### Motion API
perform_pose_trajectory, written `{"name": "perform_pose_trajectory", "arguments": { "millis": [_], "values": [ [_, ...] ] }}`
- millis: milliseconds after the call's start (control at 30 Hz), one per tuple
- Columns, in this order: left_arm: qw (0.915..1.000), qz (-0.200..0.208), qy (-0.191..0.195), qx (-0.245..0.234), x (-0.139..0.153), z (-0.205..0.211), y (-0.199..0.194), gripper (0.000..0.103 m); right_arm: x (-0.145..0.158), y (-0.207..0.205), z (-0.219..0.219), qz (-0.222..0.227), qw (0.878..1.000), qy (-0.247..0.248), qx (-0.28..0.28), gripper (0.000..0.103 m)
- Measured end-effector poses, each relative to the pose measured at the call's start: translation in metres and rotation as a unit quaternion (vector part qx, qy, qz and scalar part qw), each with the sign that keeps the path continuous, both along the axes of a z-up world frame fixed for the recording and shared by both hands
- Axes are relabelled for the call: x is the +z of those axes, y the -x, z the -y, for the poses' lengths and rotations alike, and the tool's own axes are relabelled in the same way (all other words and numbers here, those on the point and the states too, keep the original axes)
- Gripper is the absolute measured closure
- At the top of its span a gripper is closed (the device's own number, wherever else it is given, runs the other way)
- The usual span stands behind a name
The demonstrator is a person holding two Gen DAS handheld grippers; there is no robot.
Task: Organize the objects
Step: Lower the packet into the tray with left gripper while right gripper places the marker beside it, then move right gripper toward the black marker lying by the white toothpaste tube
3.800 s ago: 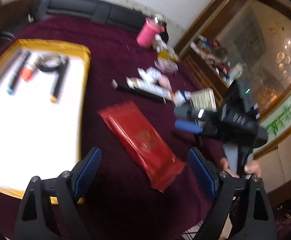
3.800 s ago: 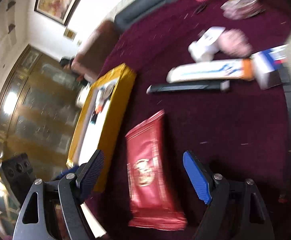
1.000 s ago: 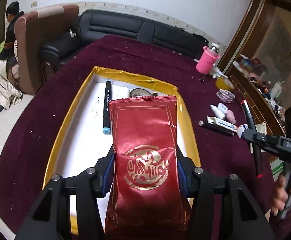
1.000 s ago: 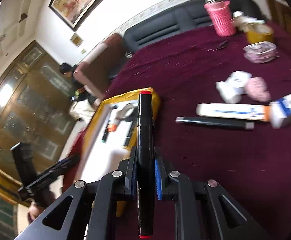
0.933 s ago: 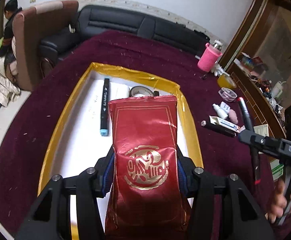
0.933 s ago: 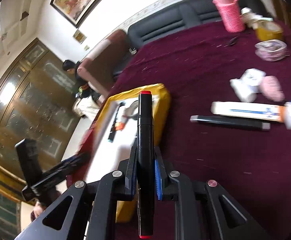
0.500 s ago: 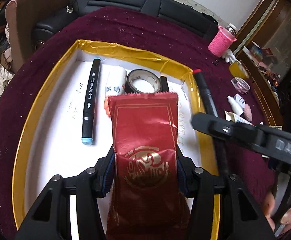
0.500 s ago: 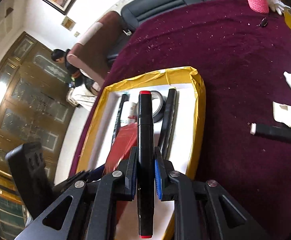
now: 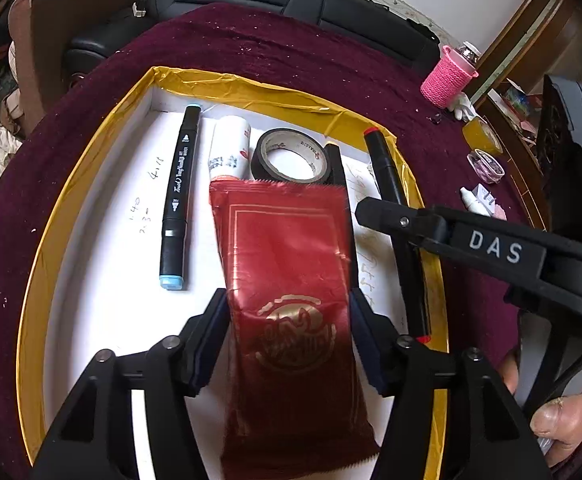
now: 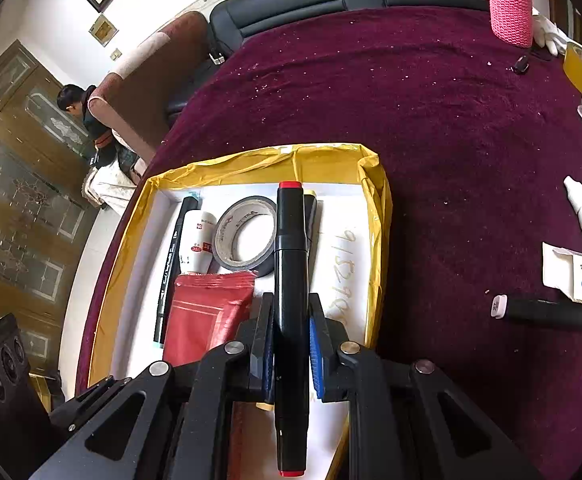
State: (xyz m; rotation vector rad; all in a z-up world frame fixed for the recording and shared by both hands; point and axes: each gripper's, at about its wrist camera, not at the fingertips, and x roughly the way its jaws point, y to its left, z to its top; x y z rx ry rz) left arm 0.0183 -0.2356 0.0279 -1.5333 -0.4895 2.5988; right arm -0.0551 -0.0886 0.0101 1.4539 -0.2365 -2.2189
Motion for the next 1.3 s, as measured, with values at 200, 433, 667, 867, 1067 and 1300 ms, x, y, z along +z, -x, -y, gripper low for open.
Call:
{"name": "perform_pose_trajectory", "arguments": {
  "millis": [200, 433, 667, 867, 1067, 1300],
  "values": [
    [0.9997, -0.016, -0.019, -0.004, 0.012, 0.000, -0.009, 0.030, 0.008, -0.006, -0.006, -0.022, 1.000, -0.007, -0.014, 0.082],
    [0.9981, -0.060, -0.013, 0.010, 0.041, 0.005, -0.043, 0.023, 0.036, -0.030, -0.024, -0.074, 0.997, 0.003, -0.018, 0.045],
    [0.9955, -0.093, -0.013, 0.011, 0.060, -0.005, -0.079, 0.017, 0.062, -0.068, -0.048, -0.149, 0.988, -0.016, -0.022, 0.027],
    [0.9931, -0.112, 0.004, -0.033, 0.066, -0.045, -0.103, 0.017, 0.067, -0.091, -0.077, -0.183, 0.982, -0.033, -0.033, 0.016],
    [0.9894, -0.118, -0.018, -0.082, 0.057, -0.088, -0.115, 0.017, 0.052, -0.099, -0.122, -0.192, 0.977, -0.054, -0.072, 0.016],
    [0.9887, -0.106, -0.019, -0.104, 0.045, -0.125, -0.113, 0.017, 0.035, -0.101, -0.171, -0.195, 0.973, -0.060, -0.111, 0.016]
  ]
}}
